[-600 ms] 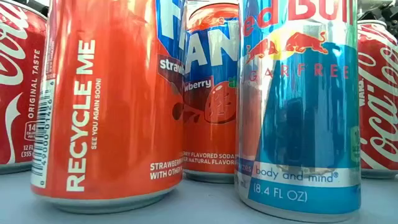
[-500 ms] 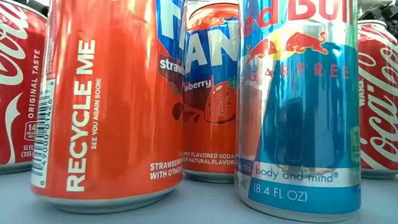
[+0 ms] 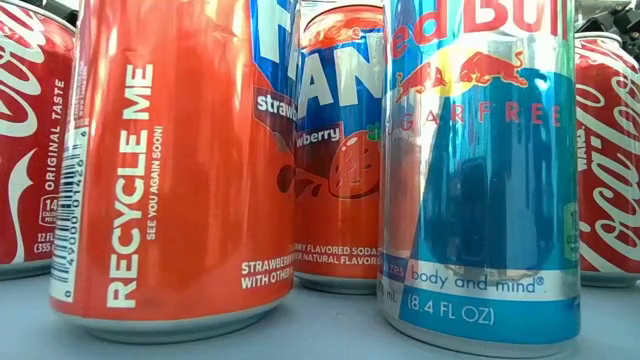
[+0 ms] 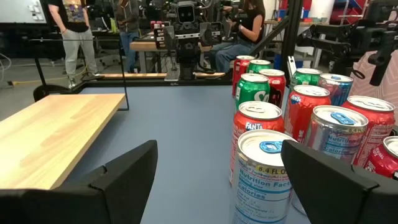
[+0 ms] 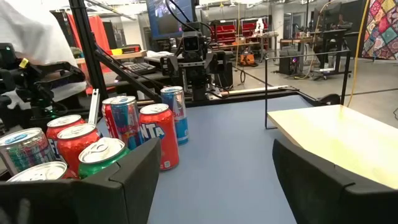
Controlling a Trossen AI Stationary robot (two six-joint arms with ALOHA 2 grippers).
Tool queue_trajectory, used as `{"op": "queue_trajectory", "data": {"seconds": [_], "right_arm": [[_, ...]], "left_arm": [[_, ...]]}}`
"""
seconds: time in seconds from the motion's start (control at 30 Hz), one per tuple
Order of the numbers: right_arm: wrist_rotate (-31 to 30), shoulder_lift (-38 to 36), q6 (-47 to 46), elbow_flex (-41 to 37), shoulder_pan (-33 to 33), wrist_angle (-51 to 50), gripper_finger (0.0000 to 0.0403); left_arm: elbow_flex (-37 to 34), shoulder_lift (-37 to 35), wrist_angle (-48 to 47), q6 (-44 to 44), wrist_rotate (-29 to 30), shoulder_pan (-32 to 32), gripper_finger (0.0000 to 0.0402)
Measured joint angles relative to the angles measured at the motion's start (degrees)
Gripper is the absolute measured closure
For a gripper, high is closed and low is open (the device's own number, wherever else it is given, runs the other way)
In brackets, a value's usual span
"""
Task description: Place canned beverage on shelf
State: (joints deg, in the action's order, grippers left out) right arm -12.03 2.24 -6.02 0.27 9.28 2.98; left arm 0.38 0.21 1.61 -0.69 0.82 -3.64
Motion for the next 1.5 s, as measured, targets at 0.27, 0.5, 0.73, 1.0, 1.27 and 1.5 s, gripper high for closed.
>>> {"op": "queue_trajectory", "data": {"seconds": [0.27,0.5,0.73,1.0,1.27,1.5], "right_arm": [[0.02,0.01,0.01,-0.02,-0.02,-0.01,0.0101],[0.00,0.00,0.02,-0.02,-0.01,-0.01,0.0101],[0.01,0.00,0.01,-0.01,0.00,-0.01,0.0101],[0.02,0.00,0.02,0.00,0.00,-0.02,0.0101],[0.00,0.01,0.01,-0.02,0.00,0.00,0.0101],[0.00,0.02,0.02,0.00,-0.02,-0.02,0.0101]], "left_arm": [[-0.02,0.02,0.00,0.02,0.00,-0.02,0.0073],[-0.01,0.00,0.00,0.02,0.00,-0.02,0.0073],[-0.02,0.02,0.00,0.02,0.00,-0.01,0.0073],[-0.02,0.02,0.00,0.02,0.00,-0.02,0.0073],[-0.02,0.00,0.00,-13.22,-0.11,-0.04,0.0073],[0.00,0.02,0.18,-28.44,1.26,-0.04,0.0073]]}}
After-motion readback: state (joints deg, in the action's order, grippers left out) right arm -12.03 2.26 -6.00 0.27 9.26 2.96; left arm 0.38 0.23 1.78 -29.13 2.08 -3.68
